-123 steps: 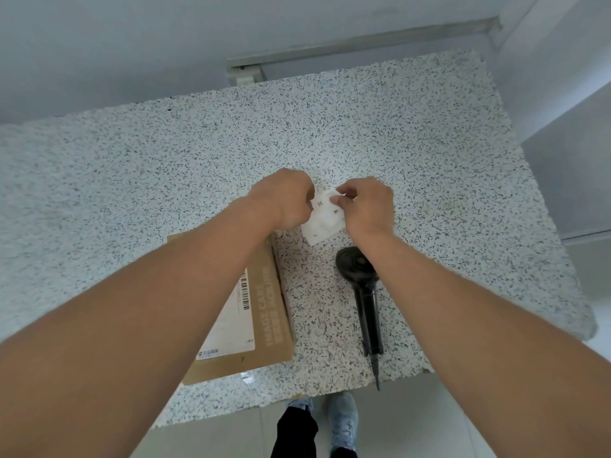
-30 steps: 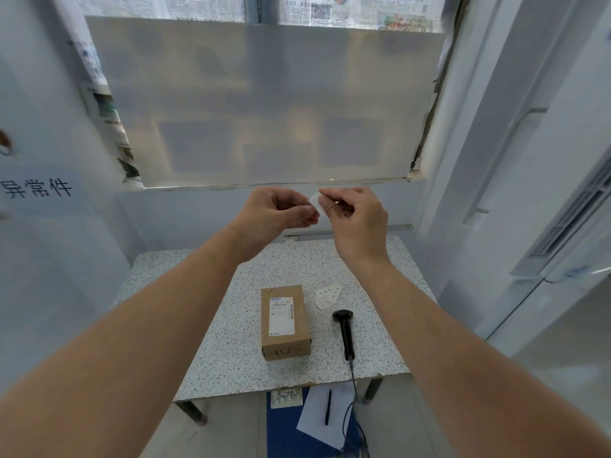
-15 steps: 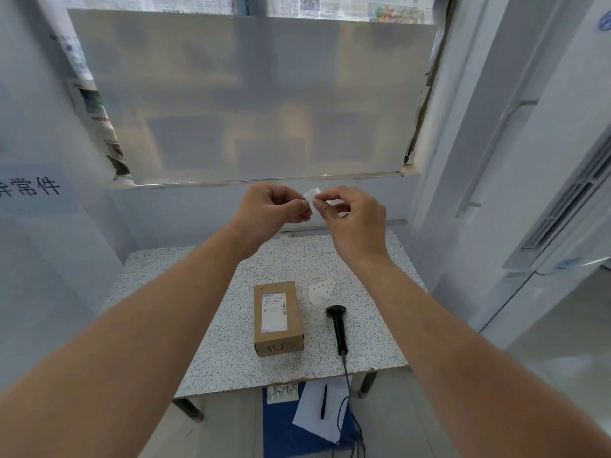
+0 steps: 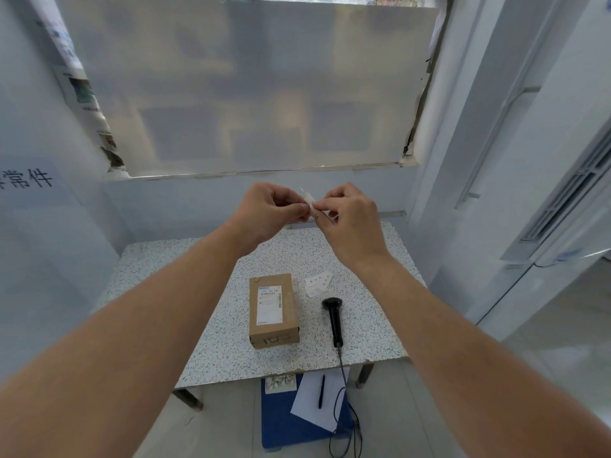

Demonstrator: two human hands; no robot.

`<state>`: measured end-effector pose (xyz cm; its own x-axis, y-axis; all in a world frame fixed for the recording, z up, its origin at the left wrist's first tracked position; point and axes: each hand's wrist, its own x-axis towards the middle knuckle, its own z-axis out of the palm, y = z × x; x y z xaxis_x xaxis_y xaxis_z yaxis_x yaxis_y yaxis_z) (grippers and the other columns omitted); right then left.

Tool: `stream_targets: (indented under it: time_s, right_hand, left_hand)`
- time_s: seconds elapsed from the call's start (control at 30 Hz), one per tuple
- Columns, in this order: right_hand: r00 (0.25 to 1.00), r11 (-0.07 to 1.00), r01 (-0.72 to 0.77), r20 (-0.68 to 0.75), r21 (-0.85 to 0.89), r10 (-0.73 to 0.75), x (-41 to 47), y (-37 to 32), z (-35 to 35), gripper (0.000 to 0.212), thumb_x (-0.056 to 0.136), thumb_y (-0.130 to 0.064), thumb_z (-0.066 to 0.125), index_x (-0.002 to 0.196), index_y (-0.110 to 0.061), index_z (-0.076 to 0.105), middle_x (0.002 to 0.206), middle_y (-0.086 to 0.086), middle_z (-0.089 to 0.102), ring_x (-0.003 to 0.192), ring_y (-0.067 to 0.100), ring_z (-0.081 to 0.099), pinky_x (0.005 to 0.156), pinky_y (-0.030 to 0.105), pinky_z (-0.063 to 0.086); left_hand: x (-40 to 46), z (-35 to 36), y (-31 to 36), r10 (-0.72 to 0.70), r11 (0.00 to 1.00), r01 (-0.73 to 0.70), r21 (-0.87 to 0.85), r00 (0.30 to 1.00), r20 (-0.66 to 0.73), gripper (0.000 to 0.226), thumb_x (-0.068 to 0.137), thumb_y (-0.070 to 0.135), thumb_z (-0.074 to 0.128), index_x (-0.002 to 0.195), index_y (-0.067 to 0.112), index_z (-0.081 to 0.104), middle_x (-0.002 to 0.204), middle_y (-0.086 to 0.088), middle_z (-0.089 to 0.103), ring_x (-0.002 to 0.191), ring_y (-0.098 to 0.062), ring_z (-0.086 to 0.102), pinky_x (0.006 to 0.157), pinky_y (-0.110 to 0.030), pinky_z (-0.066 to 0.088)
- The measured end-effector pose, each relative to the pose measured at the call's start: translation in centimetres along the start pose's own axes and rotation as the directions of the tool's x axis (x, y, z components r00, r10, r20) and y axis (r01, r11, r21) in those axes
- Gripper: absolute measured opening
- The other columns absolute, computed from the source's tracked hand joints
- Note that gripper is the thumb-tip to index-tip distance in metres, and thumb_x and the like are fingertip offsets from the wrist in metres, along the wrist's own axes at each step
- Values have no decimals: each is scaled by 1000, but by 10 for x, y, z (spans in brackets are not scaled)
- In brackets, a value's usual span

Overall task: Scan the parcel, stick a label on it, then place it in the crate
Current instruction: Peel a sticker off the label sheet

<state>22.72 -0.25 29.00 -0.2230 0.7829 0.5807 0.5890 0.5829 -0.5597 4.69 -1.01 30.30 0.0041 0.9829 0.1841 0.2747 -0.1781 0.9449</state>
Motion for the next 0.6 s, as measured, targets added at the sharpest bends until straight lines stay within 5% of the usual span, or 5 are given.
stream_targets:
  time_s: [0.33,0.6]
  right_hand:
    - [999,999,-35,39,27,34,-2,0,-5,21,91,-26,79,105,-10,82,97,1,64,77,13,65,72,34,62]
    - [995,997,-78,62,22,77,-1,1,-5,20,91,-28,79,100,-11,82,95,0,65,74,11,65,72,35,61]
  left_hand:
    - [-4,4,6,-19,994,20,109,1000,-9,7,85,7,79,90,2,80,85,-15,79,91,-41,74,93,-57,57]
    - [-10,9,15,24,963,-22,267,1000,-6,9,89,10,76,93,1,78,87,-20,77,88,-49,70,79,-63,57]
